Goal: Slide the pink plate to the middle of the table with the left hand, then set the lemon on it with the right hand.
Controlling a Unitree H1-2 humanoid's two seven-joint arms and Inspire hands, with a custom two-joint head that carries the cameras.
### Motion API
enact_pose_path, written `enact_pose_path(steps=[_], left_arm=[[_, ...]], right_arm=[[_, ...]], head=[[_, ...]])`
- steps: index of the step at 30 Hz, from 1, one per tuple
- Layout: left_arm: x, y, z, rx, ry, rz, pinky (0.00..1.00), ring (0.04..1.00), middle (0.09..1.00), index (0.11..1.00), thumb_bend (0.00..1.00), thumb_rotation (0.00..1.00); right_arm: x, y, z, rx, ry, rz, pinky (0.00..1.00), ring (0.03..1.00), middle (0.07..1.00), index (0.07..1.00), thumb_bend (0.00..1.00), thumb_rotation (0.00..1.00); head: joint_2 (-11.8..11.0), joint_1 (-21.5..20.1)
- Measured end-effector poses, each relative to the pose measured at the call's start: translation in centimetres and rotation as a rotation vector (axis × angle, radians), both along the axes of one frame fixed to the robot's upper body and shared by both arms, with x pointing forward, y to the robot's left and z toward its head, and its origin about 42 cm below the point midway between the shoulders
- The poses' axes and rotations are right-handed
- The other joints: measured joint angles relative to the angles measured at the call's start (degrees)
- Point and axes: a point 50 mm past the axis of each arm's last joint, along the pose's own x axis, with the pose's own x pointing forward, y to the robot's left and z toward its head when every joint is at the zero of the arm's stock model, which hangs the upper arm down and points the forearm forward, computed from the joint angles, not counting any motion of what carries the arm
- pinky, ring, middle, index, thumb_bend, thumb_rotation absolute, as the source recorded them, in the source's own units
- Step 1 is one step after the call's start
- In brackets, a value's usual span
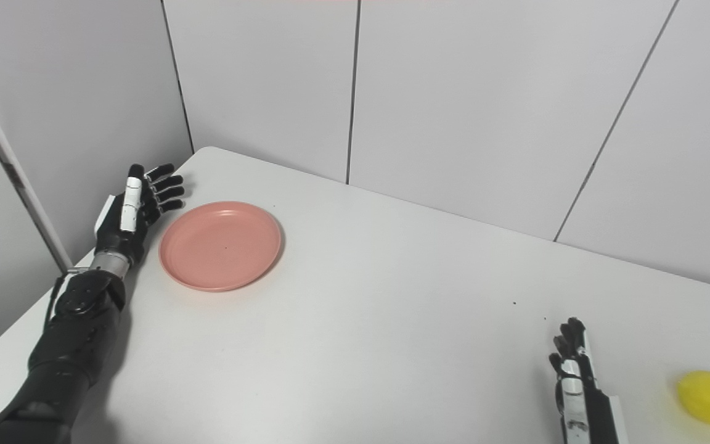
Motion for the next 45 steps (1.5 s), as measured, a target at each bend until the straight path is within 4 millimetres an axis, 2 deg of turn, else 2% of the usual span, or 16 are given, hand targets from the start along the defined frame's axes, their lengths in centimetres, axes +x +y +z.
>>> enact_pose_path(steps=[7, 12, 18, 22, 26, 32, 39, 43, 45], left_arm=[[0.3, -1.0, -0.1, 0.002, -0.003, -0.035, 0.78, 0.791, 0.789, 0.783, 0.81, 1.0], [0.5, -2.0, -0.1, 0.001, -0.007, -0.055, 0.81, 0.806, 0.802, 0.791, 0.8, 1.0], [0.5, -2.5, -0.2, 0.013, -0.006, -0.062, 0.8, 0.805, 0.798, 0.78, 0.81, 1.0], [0.3, -3.4, -0.3, 0.021, 0.0, -0.073, 0.83, 0.827, 0.816, 0.803, 0.82, 1.0], [0.3, -4.1, -0.7, 0.041, 0.013, -0.095, 0.83, 0.833, 0.828, 0.817, 0.84, 1.0], [0.1, -4.7, -0.6, 0.042, 0.007, -0.108, 0.84, 0.832, 0.828, 0.824, 0.79, 1.0], [-0.1, -8.1, -0.9, 0.014, 0.026, -0.151, 0.9, 0.862, 0.852, 0.837, 0.8, 1.0], [0.1, -9.5, -0.8, 0.004, 0.032, -0.193, 0.88, 0.861, 0.852, 0.838, 0.85, 1.0], [0.2, -10.1, -0.8, 0.003, 0.032, -0.205, 0.88, 0.861, 0.852, 0.838, 0.84, 1.0]], right_arm=[[-0.1, 0.0, 0.4, 0.0, -0.011, -0.007, 1.0, 1.0, 1.0, 1.0, 0.36, 1.0], [-0.1, 0.0, 0.3, -0.004, -0.009, -0.006, 1.0, 1.0, 1.0, 1.0, 0.36, 1.0], [-0.1, 0.0, 0.3, -0.003, -0.009, -0.007, 1.0, 1.0, 1.0, 1.0, 0.36, 1.0], [-0.1, 0.0, 0.3, -0.005, -0.009, -0.007, 1.0, 1.0, 1.0, 1.0, 0.39, 1.0], [-0.1, 0.1, 0.3, -0.005, -0.009, -0.004, 1.0, 1.0, 1.0, 1.0, 0.38, 1.0], [-0.1, 0.1, 0.2, -0.008, -0.007, -0.004, 1.0, 1.0, 1.0, 1.0, 0.4, 1.0], [-0.1, 0.2, 0.2, -0.02, -0.006, -0.008, 1.0, 1.0, 1.0, 1.0, 0.37, 1.0], [-0.1, 0.2, 0.2, -0.021, -0.006, -0.009, 1.0, 1.0, 1.0, 1.0, 0.37, 1.0], [-0.1, 0.1, 0.1, -0.021, -0.004, -0.009, 1.0, 1.0, 1.0, 1.0, 0.36, 1.0]], head=[[0.4, -0.1], [0.4, -0.1], [0.7, -0.4], [1.0, -0.6], [1.1, -0.6], [1.2, -0.7], [1.5, -1.1], [1.8, -1.3], [1.8, -1.7]])
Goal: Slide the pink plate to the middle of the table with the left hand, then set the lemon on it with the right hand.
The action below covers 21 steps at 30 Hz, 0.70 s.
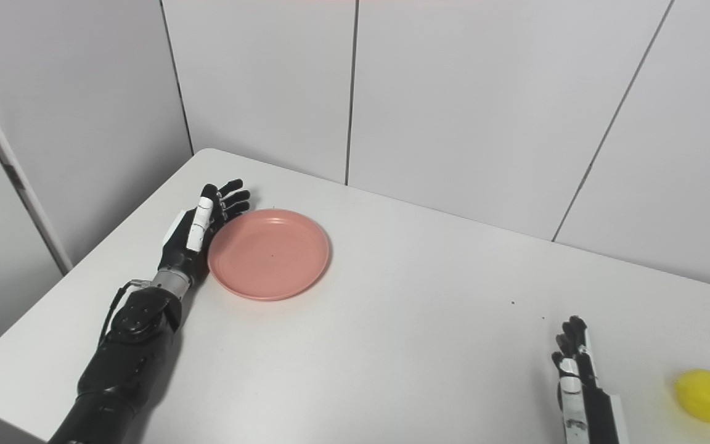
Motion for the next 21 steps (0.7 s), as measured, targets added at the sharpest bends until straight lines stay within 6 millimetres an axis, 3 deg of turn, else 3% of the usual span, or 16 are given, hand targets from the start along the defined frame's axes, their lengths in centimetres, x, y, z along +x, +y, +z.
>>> enact_pose_path(steps=[6, 11, 13, 15, 21], left_arm=[[-0.3, -1.3, 0.1, -0.01, 0.01, -0.014, 0.88, 0.867, 0.858, 0.845, 0.79, 1.0], [-0.7, -2.7, -0.1, -0.007, 0.028, -0.013, 0.89, 0.867, 0.856, 0.846, 0.8, 1.0], [-0.8, -3.2, -0.1, -0.001, 0.034, -0.019, 0.89, 0.87, 0.858, 0.849, 0.8, 1.0], [-0.8, -3.4, -0.1, 0.004, 0.036, -0.023, 0.88, 0.866, 0.853, 0.846, 0.79, 1.0], [-1.5, -4.3, 0.0, -0.017, 0.033, -0.034, 0.87, 0.866, 0.858, 0.852, 0.77, 1.0]], right_arm=[[0.0, 0.0, -0.4, -0.005, 0.011, -0.002, 1.0, 1.0, 1.0, 1.0, 0.4, 0.99], [0.5, -0.1, -0.9, 0.001, 0.025, 0.005, 1.0, 1.0, 1.0, 1.0, 0.5, 0.96], [1.1, -0.1, -0.8, 0.004, 0.016, 0.007, 1.0, 1.0, 1.0, 1.0, 0.51, 0.95], [1.3, -0.1, -0.8, 0.005, -0.001, 0.007, 1.0, 1.0, 1.0, 1.0, 0.54, 0.92], [1.6, 0.1, -0.8, -0.014, -0.012, -0.001, 1.0, 0.999, 0.995, 0.993, 0.59, 0.91]], head=[[0.4, -1.1], [1.7, -7.0], [2.3, -9.8], [2.3, -9.8], [3.7, -17.7]])
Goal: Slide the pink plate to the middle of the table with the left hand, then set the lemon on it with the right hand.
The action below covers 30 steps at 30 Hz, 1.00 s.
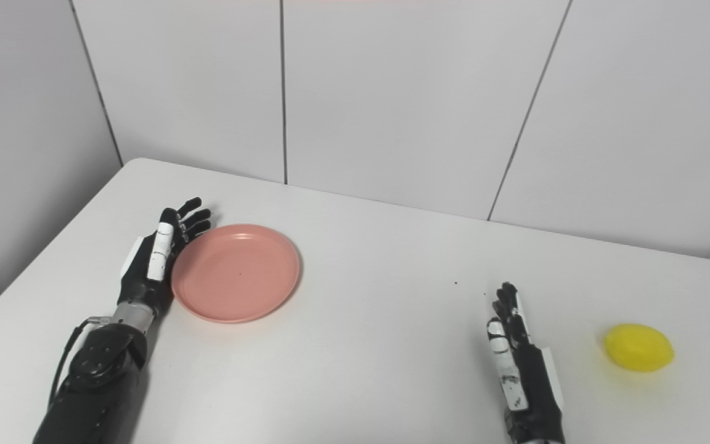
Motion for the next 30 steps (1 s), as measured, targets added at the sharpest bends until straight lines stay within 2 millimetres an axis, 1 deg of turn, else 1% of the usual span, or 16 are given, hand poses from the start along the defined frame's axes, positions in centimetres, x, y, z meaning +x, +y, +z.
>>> enact_pose_path(steps=[2, 4, 6, 9, 12, 16, 20, 25, 29, 30], left_arm=[[-0.1, -0.3, 0.0, -0.025, 0.0, -0.003, 0.88, 0.872, 0.862, 0.856, 0.77, 1.0], [-0.1, -0.6, 0.0, -0.053, 0.004, -0.007, 0.89, 0.876, 0.865, 0.858, 0.77, 1.0], [-0.1, -1.1, -0.1, -0.077, 0.005, -0.023, 0.88, 0.879, 0.871, 0.863, 0.77, 1.0], [0.0, -3.4, -0.2, -0.113, 0.004, -0.082, 0.88, 0.887, 0.882, 0.875, 0.76, 1.0], [0.1, -4.9, -0.4, -0.134, 0.01, -0.121, 0.89, 0.895, 0.889, 0.878, 0.75, 1.0], [0.4, -5.9, -0.6, -0.15, 0.015, -0.154, 0.91, 0.909, 0.903, 0.889, 0.76, 1.0], [0.3, -6.2, -0.6, -0.169, 0.014, -0.156, 0.92, 0.91, 0.902, 0.888, 0.76, 1.0], [0.1, -6.9, -0.7, -0.171, 0.018, -0.171, 0.95, 0.922, 0.912, 0.904, 0.77, 1.0], [-0.7, -8.4, -0.6, -0.191, 0.017, -0.201, 0.96, 0.935, 0.923, 0.916, 0.76, 1.0], [-0.8, -8.9, -0.7, -0.199, 0.019, -0.212, 0.96, 0.931, 0.923, 0.915, 0.76, 1.0]], right_arm=[[0.0, 0.1, 0.0, -0.003, -0.009, -0.004, 1.0, 0.999, 0.991, 0.987, 0.59, 0.9], [0.1, 0.3, 0.0, 0.005, -0.01, -0.014, 1.0, 0.998, 0.989, 0.985, 0.59, 0.9], [0.1, 0.3, 0.0, 0.009, -0.011, -0.024, 1.0, 0.996, 0.987, 0.984, 0.6, 0.9], [0.1, 0.6, 0.0, 0.01, -0.012, -0.029, 1.0, 0.994, 0.984, 0.984, 0.63, 0.9], [0.2, 0.9, 0.1, 0.006, -0.013, -0.029, 1.0, 0.995, 0.983, 0.984, 0.64, 0.91], [0.3, 0.9, 0.0, 0.003, -0.012, -0.033, 1.0, 0.998, 0.984, 0.983, 0.65, 0.9], [0.3, 0.9, 0.0, 0.003, -0.011, -0.034, 1.0, 0.992, 0.98, 0.977, 0.66, 0.9], [0.3, 1.0, 0.0, -0.011, -0.013, -0.04, 0.99, 0.983, 0.974, 0.969, 0.64, 0.92], [0.3, 1.1, 0.0, -0.021, -0.015, -0.049, 0.99, 0.986, 0.975, 0.971, 0.64, 0.92], [0.3, 1.1, 0.0, -0.022, -0.015, -0.049, 1.0, 0.986, 0.975, 0.97, 0.65, 0.91]], head=[[0.0, -0.2], [0.4, -1.9], [0.6, -2.7], [0.5, -3.4], [0.2, -4.0], [0.2, -4.8], [0.1, -5.0], [0.2, -5.1], [0.1, -5.9], [0.1, -6.3]])
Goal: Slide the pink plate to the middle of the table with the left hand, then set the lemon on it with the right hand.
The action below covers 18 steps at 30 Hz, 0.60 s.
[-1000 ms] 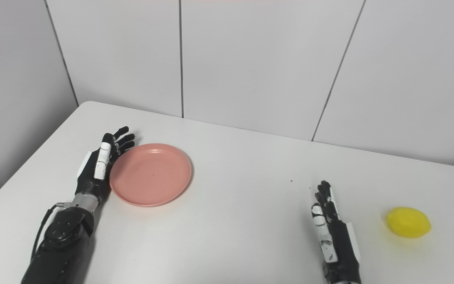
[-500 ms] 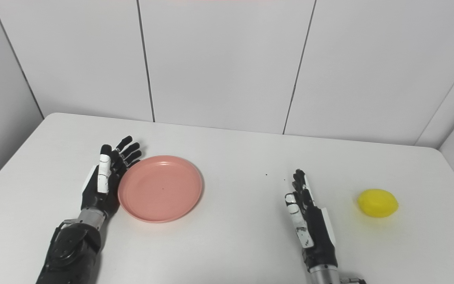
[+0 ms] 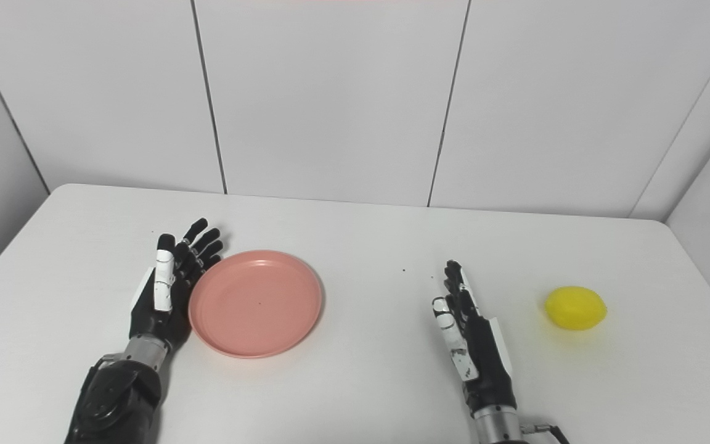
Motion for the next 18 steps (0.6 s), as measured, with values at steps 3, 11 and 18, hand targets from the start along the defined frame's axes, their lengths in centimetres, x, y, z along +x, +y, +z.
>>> enact_pose_path(steps=[3, 11, 18], left_arm=[[-0.2, -1.0, 0.0, -0.006, 0.001, -0.026, 0.94, 0.926, 0.922, 0.915, 0.75, 1.0], [-0.7, -2.8, -0.1, 0.017, 0.0, -0.086, 0.91, 0.906, 0.906, 0.904, 0.78, 1.0], [-1.4, -4.4, 0.0, 0.043, -0.007, -0.132, 0.94, 0.936, 0.944, 0.943, 0.78, 1.0]], right_arm=[[0.0, 0.1, 0.0, 0.005, 0.0, -0.004, 0.99, 0.986, 0.973, 0.967, 0.65, 0.91], [0.0, 0.7, 0.0, 0.012, -0.002, -0.012, 0.97, 0.982, 0.968, 0.959, 0.64, 0.92], [0.0, 1.1, 0.1, 0.02, -0.003, -0.02, 0.96, 0.972, 0.96, 0.953, 0.63, 0.91]], head=[[0.1, -0.4], [0.0, -1.6], [0.5, -1.9]])
